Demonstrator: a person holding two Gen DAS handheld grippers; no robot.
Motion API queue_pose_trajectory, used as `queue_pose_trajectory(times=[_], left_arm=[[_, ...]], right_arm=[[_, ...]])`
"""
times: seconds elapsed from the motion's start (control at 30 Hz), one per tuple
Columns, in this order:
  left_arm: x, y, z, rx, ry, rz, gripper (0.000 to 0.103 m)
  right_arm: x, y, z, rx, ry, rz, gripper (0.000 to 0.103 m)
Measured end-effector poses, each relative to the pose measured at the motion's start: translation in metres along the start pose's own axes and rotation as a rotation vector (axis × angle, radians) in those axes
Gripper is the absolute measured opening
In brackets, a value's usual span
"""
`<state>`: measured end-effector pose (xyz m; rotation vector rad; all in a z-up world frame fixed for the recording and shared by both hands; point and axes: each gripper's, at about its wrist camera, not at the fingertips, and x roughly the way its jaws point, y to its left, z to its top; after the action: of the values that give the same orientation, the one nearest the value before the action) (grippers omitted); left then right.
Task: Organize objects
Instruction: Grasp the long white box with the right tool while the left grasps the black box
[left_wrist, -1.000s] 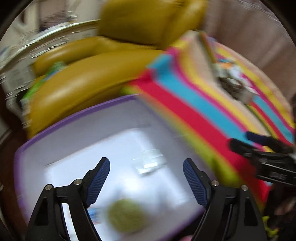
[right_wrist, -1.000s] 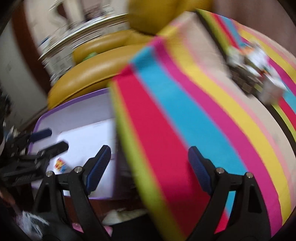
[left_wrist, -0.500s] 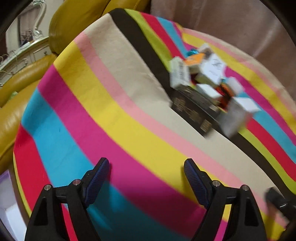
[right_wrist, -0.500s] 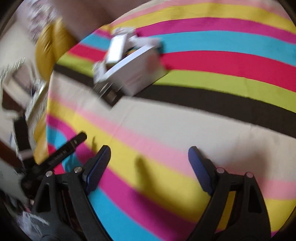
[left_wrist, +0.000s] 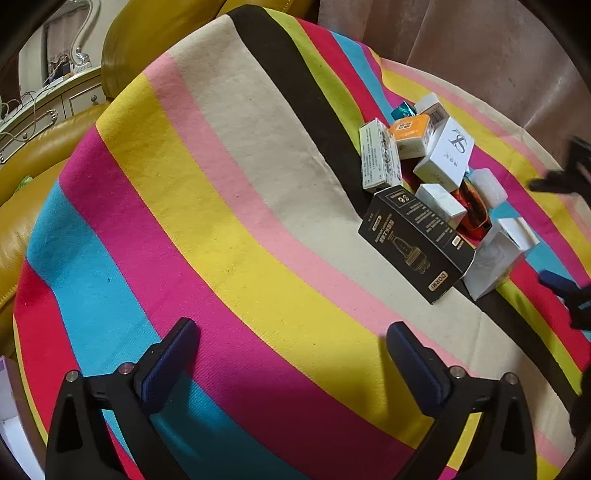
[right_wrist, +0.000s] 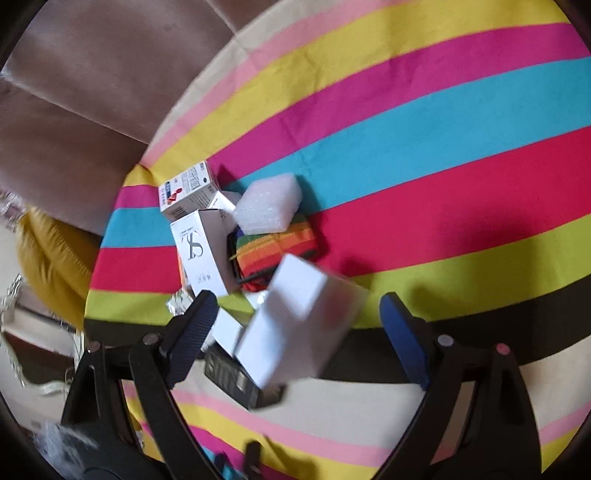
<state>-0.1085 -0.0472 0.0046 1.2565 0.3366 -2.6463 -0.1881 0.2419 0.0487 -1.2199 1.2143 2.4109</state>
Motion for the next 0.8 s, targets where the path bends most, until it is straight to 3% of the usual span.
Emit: queue_pose_trajectory(times=[0.2, 0.37, 0.47, 0.57, 0.63, 0.8], left_arm=[[-0.001, 0.003, 0.0, -0.016, -0.008, -0.027, 0.103], [-0.001, 0.007, 0.001, -0.024, -0.012, -0.04, 0.103], [0.001, -0.001, 0.0, 0.007, 0.004, 0.006, 0.103], [0.006, -0.01, 0.001, 0.064, 0.032, 0.059, 0.103], [0.006, -0.01, 0.001, 0.063, 0.031, 0.051, 0.103], [0.007, -0.012, 0.002, 0.069, 0.034, 0.063, 0.103]], right_arm=[[0.028, 0.023, -0.022, -0.128, 0.004, -0.297, 0.092], [0.021, 0.03, -0.037, -0.379, -0.07, -0.255, 0.093], [0.022, 0.035, -0.034, -0.449, -0.029, -0.242, 0.092], [0.023, 0.055, -0.037, -0.58, -0.054, -0.351, 0.079], [0.021, 0.054, -0.038, -0.605, -0.036, -0.37, 0.079], [0.011, 0.035, -0.037, -0.569, -0.028, -0.308, 0.079]])
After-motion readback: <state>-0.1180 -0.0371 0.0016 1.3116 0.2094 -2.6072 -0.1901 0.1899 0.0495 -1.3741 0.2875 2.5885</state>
